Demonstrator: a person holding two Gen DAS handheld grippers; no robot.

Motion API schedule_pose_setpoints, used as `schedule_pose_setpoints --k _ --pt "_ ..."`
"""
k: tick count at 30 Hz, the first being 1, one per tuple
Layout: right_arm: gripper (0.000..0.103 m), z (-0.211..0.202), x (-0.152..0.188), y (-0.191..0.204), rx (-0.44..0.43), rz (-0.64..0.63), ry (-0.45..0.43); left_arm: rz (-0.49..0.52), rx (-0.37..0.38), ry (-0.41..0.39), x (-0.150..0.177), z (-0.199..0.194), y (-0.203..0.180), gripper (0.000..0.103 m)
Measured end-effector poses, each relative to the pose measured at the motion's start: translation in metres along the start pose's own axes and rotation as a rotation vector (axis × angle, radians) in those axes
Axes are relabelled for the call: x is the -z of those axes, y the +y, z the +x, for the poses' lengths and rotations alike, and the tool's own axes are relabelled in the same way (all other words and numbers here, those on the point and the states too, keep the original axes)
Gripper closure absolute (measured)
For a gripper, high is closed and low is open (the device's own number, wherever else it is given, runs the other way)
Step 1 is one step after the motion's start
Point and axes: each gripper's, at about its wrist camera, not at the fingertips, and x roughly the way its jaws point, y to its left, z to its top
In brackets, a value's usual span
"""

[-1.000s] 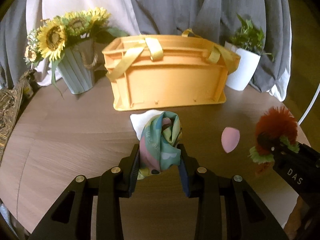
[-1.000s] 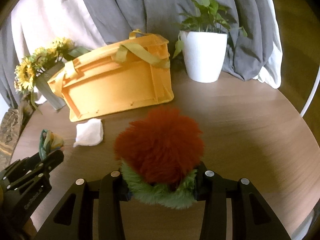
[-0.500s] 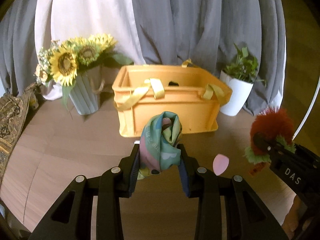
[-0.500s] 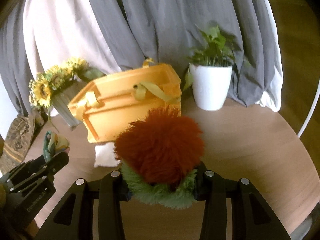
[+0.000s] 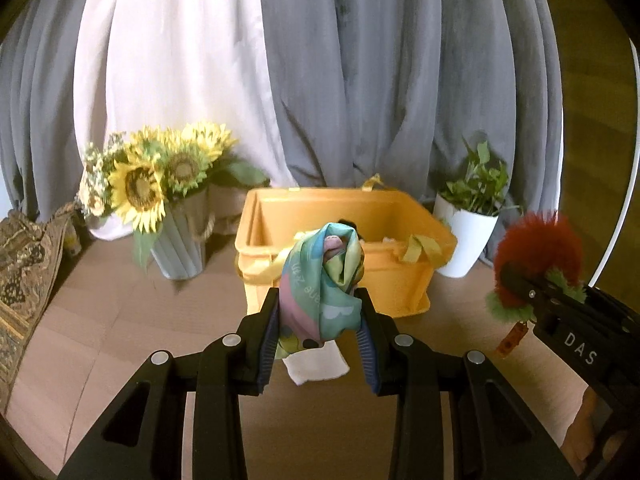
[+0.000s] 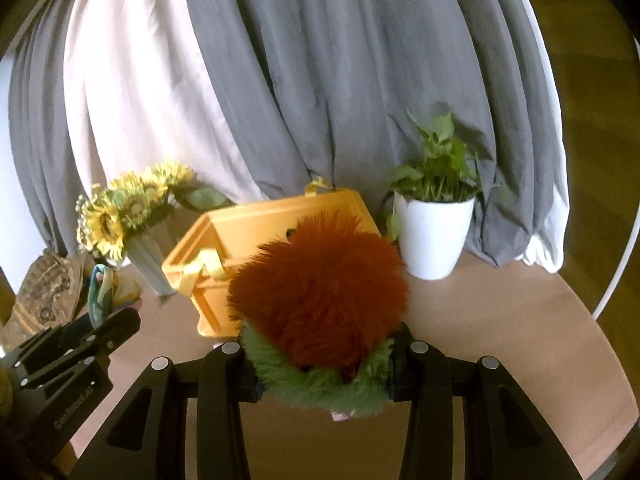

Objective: Organize soft objects
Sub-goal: 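Carry the scarf and pompom plush up over the orange crate with both tools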

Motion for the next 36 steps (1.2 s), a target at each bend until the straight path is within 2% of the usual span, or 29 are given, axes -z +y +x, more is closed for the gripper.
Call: schedule_pose_setpoints --k 21,36 --pt "0.06 0.007 -0.043 0.02 -0.01 -0.021 -0.13 0.016 0.004 -0.131 -0.049 0.007 0.013 0.068" --pt "0.06 0.041 -0.08 0.021 -0.029 -0.038 -0.176 0.022 0.006 -0.185 -0.087 0.042 0.013 0.068"
